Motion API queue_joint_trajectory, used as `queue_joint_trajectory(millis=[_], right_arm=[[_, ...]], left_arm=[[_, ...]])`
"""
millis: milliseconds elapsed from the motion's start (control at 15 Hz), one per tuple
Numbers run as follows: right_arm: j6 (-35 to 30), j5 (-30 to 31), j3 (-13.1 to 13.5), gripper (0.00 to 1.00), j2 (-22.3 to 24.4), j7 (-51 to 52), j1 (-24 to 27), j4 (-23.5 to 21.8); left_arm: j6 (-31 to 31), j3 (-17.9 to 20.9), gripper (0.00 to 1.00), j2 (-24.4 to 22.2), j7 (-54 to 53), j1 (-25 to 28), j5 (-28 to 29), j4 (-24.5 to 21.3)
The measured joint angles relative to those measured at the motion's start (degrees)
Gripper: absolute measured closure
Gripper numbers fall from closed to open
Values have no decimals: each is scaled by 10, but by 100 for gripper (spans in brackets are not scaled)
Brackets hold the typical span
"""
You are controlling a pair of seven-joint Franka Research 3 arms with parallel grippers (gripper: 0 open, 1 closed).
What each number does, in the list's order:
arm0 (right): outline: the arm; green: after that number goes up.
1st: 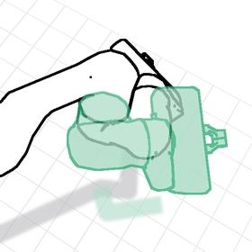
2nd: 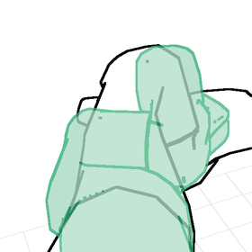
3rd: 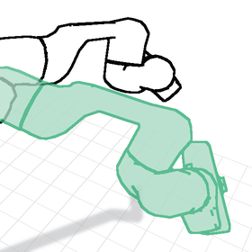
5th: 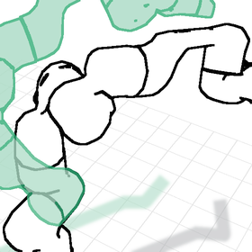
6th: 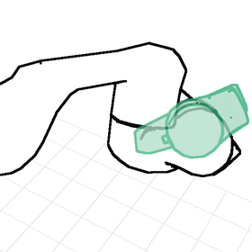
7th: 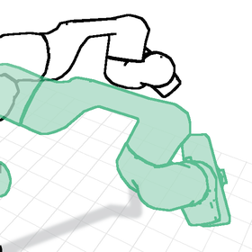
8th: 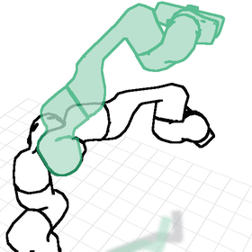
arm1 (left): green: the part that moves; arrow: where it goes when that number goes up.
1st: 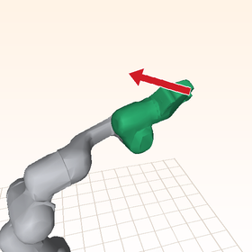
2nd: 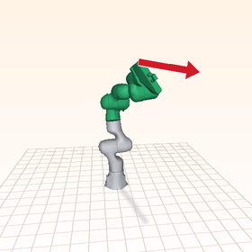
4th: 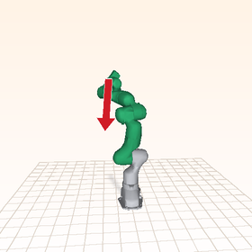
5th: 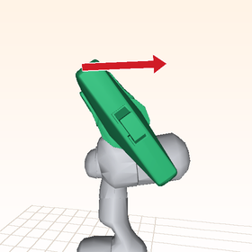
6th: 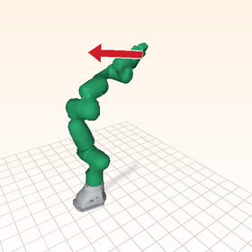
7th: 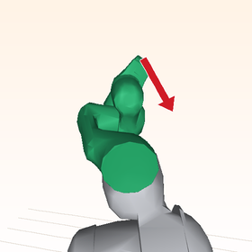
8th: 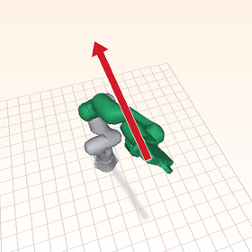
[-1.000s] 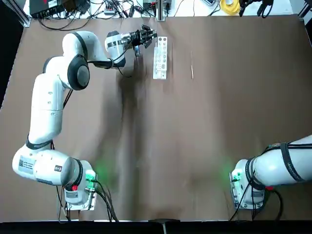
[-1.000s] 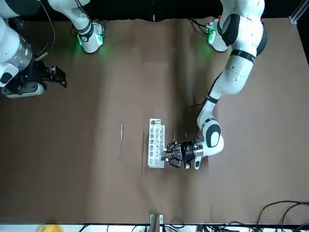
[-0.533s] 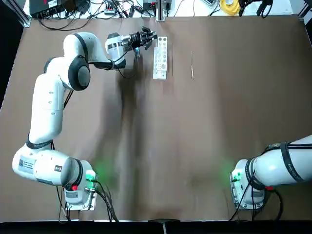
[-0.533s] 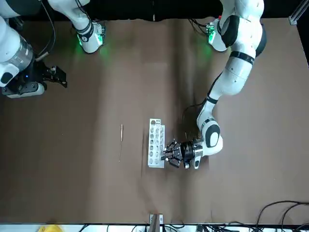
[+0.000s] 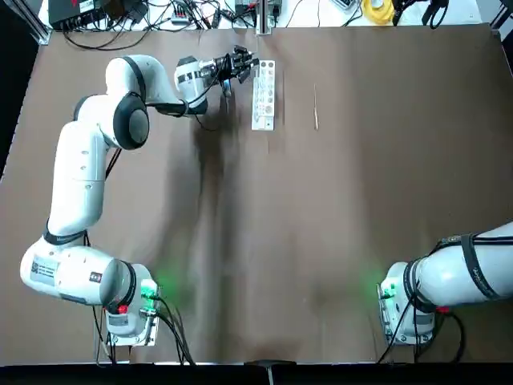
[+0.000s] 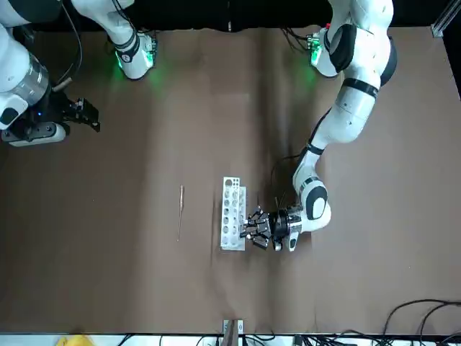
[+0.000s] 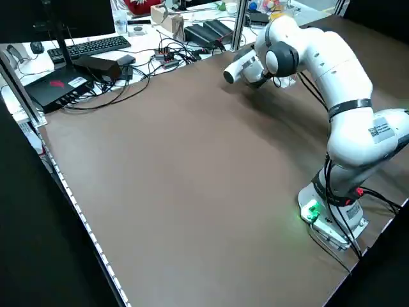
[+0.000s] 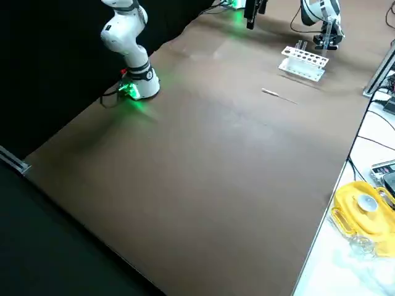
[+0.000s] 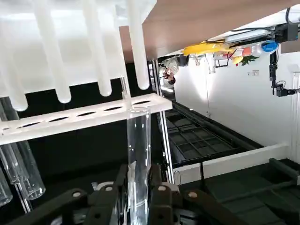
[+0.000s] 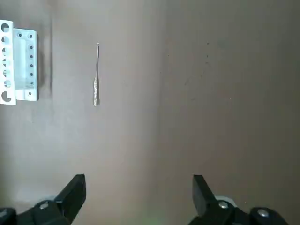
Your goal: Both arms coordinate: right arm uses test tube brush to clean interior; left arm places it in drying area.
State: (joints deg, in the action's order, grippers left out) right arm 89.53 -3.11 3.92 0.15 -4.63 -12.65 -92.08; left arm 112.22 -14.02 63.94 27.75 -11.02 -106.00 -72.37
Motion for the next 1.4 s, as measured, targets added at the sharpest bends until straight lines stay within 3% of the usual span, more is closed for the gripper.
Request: queue_joint_trajectory(millis=[1400], right_arm=[[0, 0, 0, 0, 0, 0, -6, 0]], left_arm=[[0, 1, 77, 16, -19, 1, -33, 33]])
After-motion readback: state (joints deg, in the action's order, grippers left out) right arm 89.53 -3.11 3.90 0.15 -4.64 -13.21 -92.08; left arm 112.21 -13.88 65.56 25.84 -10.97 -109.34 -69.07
